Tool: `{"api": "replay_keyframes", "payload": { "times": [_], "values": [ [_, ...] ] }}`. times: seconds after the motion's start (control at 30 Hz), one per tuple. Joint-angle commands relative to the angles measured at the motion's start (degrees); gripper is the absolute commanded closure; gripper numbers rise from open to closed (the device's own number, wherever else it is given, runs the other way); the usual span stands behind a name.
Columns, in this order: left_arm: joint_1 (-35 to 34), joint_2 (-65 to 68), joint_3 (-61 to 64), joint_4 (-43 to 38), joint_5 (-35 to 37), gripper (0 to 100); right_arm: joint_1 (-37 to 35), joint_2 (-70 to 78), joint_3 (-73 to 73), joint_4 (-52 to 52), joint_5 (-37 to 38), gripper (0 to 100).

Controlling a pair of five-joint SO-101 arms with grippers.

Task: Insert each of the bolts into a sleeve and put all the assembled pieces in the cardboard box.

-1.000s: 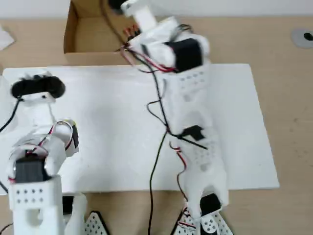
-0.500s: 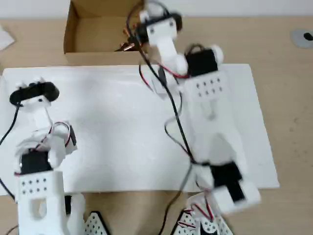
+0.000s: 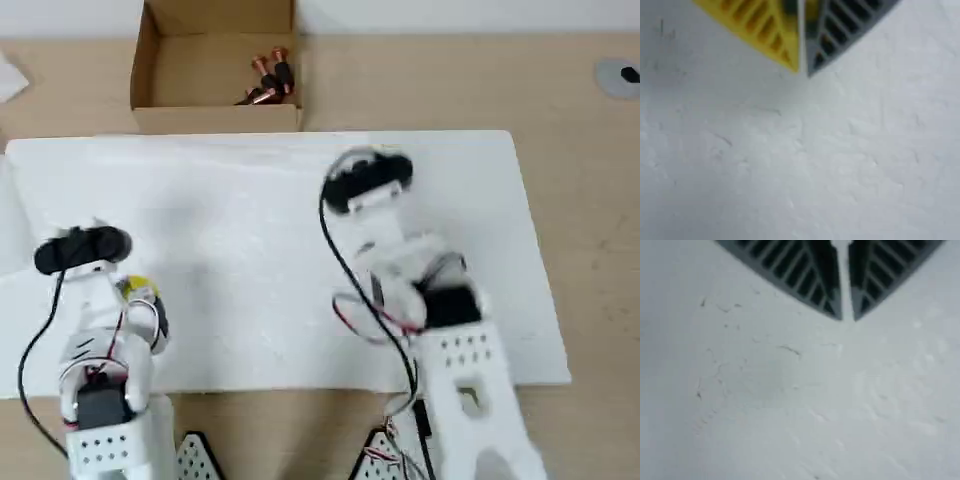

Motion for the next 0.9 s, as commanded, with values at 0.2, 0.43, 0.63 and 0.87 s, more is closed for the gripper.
{"api": "replay_keyframes", "payload": {
  "times": [0.2, 0.43, 0.63, 0.87],
  "values": [
    [-0.79, -1.98, 4.13, -1.41, 0.09, 100, 3.82, -18.59, 22.11, -8.44, 0.88, 98.8],
    [-0.79, -1.98, 4.13, -1.49, 0.09, 100, 3.91, -34.24, 29.76, -6.15, 0.88, 98.8],
    [-0.79, -1.98, 4.22, -1.67, 0.09, 100, 3.91, -49.19, 33.36, 0.62, 0.79, 98.8],
    [-0.79, -1.98, 4.22, -1.76, 0.09, 100, 3.82, -54.73, 32.84, 10.02, 0.53, 98.8]
  ]
}}
